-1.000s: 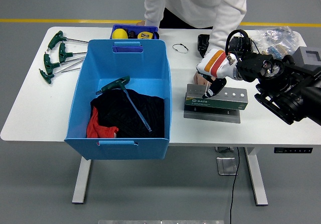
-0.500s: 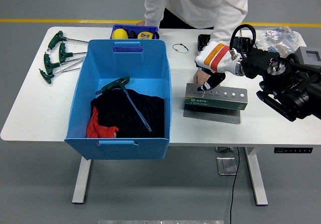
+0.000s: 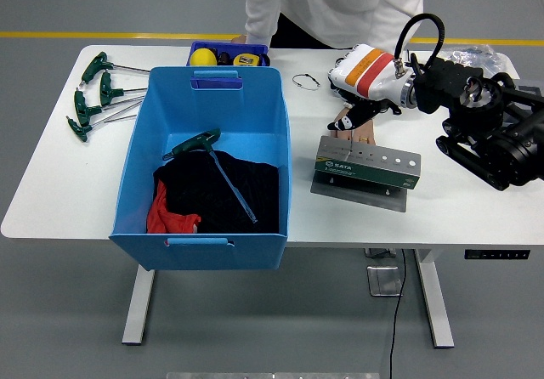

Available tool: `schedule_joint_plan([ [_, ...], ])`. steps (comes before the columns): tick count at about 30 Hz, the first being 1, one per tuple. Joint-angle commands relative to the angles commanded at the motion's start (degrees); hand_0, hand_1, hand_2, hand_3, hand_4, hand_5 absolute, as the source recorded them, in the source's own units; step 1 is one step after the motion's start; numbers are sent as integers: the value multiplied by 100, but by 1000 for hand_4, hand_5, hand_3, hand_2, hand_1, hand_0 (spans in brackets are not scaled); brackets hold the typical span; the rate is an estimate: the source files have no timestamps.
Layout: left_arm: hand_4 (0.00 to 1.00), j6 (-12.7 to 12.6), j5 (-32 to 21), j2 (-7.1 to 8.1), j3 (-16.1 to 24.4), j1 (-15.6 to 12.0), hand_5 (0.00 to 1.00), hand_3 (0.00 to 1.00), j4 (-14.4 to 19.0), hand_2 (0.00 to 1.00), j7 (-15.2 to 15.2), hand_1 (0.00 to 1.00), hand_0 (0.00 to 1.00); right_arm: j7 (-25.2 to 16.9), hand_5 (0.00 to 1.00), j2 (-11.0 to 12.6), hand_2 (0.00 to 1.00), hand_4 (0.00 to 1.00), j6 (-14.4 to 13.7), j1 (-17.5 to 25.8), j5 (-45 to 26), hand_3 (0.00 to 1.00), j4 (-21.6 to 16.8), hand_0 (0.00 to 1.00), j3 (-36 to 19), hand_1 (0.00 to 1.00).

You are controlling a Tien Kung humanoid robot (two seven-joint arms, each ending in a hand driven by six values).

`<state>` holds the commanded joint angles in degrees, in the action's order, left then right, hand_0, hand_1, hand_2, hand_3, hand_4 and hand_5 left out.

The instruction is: Lift tool from toolbox,place it in box,lift tool from toolbox,place it in box

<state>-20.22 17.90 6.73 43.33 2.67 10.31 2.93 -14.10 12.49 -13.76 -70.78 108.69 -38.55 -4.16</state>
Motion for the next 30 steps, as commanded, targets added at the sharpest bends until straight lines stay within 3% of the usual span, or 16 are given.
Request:
schedule_joint_plan([
  [11,824,-14,82,6,38,-13,774,755,0,482,31,444,457,255,660,110,2,856,392,-154,334,4,-646,2,-905,2],
  [17,824,-24,160,7,84,-22,774,755,0,483,57,442,458,452,660,13,2,855,479,-216,100,7,-1295,2,-1377,2],
  [23,824,-24,189,14,82,-21,775,756,0,484,72,443,460,697,655,-224,28,856,438,-311,-262,42,-1914,2,-1239,2],
  [25,824,-22,190,17,78,-18,775,756,0,484,71,443,460,768,655,-313,28,856,437,-331,-327,42,-2026,2,-1081,2],
  [26,824,-22,188,18,76,-17,776,755,0,483,70,442,459,795,640,-352,108,872,452,-342,-342,153,-2058,2,-1013,2],
  [30,824,-16,150,28,34,-7,776,755,0,483,59,442,459,886,640,-559,108,872,560,-405,-440,153,-2130,2,-591,2],
])
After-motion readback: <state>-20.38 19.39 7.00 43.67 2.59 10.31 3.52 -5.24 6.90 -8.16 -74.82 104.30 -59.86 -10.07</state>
